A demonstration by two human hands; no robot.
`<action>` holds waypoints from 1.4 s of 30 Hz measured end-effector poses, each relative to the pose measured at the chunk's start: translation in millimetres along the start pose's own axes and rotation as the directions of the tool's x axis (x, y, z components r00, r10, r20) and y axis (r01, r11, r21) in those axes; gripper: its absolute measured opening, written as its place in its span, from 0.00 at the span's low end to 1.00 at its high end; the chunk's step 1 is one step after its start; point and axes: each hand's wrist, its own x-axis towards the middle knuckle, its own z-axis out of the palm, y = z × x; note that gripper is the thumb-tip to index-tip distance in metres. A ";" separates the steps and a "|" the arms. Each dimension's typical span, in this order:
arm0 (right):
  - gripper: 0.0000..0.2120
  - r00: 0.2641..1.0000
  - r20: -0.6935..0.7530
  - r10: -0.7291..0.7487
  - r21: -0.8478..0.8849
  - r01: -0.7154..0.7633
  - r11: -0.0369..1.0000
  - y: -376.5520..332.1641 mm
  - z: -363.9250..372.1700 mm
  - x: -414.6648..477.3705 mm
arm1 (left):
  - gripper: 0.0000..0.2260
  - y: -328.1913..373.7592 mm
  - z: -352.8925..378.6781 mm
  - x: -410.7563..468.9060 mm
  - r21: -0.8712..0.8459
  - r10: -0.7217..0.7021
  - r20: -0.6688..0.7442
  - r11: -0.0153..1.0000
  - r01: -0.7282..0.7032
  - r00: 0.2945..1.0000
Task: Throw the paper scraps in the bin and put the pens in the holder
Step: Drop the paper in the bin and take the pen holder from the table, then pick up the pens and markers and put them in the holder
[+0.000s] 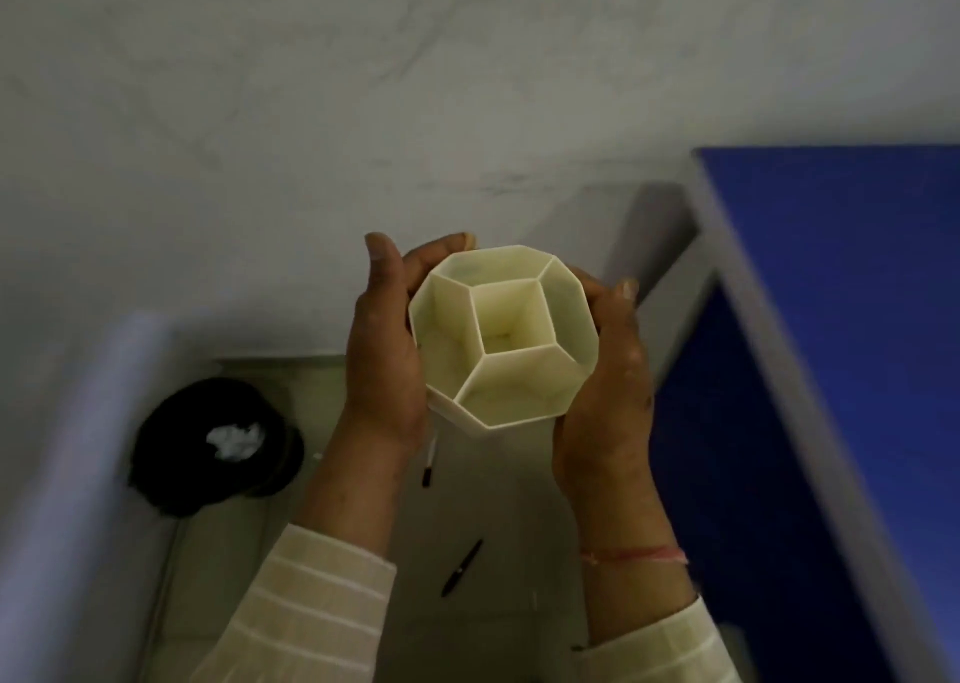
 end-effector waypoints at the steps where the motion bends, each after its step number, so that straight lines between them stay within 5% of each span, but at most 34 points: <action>1: 0.21 0.999 0.016 0.028 -0.024 -0.027 0.999 36.3 16.1 -7.4 | 0.33 -19.4 -33.5 2.1 0.006 -0.016 -0.030 1.000 0.016 0.999; 11: 0.26 0.940 0.079 0.333 -0.126 -0.322 0.938 407.3 67.5 -51.7 | 0.29 -316.6 -286.5 18.9 -0.052 -0.219 -0.239 0.976 0.213 0.946; 19: 0.24 0.939 0.081 0.334 -0.169 -0.317 0.933 596.8 57.6 -24.5 | 0.29 -485.9 -354.0 63.4 -0.229 -0.325 -0.322 0.938 0.259 0.889; 27: 0.16 0.961 0.164 0.224 -0.235 -0.182 0.955 653.3 33.8 -6.6 | 0.29 -538.8 -369.1 85.8 -0.287 -0.362 -0.289 0.916 0.281 0.886; 34: 0.28 0.949 0.065 0.309 -0.242 -0.285 0.927 650.0 16.4 9.1 | 0.30 -545.7 -360.6 73.6 -0.273 -0.431 -0.299 0.893 0.357 0.851; 37: 0.13 0.989 0.055 0.136 -0.378 -0.105 0.920 647.1 0.3 32.0 | 0.29 -547.2 -361.5 73.6 -0.257 -0.391 -0.279 0.911 0.324 0.877; 38: 0.08 0.990 0.112 0.088 -0.486 -0.023 0.874 648.8 -5.4 39.2 | 0.30 -547.7 -361.9 74.0 -0.251 -0.378 -0.273 0.916 0.314 0.885; 42: 0.19 0.904 0.401 0.148 -0.837 0.296 0.461 649.6 -12.1 62.1 | 0.31 -545.9 -362.9 75.7 -0.212 -0.354 -0.265 0.929 0.304 0.897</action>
